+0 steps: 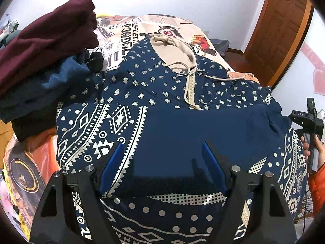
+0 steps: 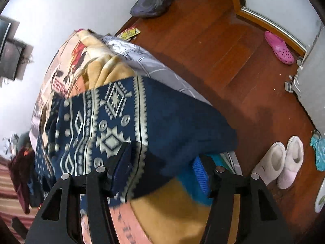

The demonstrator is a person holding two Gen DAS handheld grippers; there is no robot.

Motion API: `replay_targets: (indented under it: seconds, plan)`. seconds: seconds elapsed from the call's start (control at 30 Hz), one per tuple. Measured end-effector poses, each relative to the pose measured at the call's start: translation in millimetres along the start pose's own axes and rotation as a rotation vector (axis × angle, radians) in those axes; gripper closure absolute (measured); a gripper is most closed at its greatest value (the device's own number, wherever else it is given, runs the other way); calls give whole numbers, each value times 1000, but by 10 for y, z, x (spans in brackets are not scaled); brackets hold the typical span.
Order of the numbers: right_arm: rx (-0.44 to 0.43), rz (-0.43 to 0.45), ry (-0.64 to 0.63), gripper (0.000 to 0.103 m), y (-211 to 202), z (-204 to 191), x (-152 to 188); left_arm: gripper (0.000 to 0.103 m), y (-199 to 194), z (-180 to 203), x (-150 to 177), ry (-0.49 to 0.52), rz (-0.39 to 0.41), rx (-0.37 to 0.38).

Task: Fold large clothes

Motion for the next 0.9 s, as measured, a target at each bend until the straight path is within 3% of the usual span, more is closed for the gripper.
replay_targets:
  seconds: [0.1,0.13,0.33,0.6,0.77,0.9]
  plan:
    - [42,50,-29,91,-65,1,-81,25,6,-24,10,-5,-2,-6]
    - [55,69,-49,94,-104,-21,-103,25,14,-32,8,-7,-3,-4]
    - [25,216,-165,97,-550,-364,-211,25,-32,-69,-5,3,10,-14]
    - [-219,368,-349,97,-1475,-1461,-203,25,-123,-72,-28,8,29,-8]
    - [-357,302,-456,97,-1569,-2059,141,25,-217,-57,-37,8,42,9]
    - [-371,185,-529,97,-1276,-2267,575,25,-269,-64,-4,20,42,11]
Point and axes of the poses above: each gripper's, at about its wrist camera, not at the fingertips, and y roughly the way its jaws point, z to its right, x to its underside, the point moved 6 cm from there along y, roughly the way its jaws point, and after that the axes turned 13 degrees about z, right-handed, at the moved point
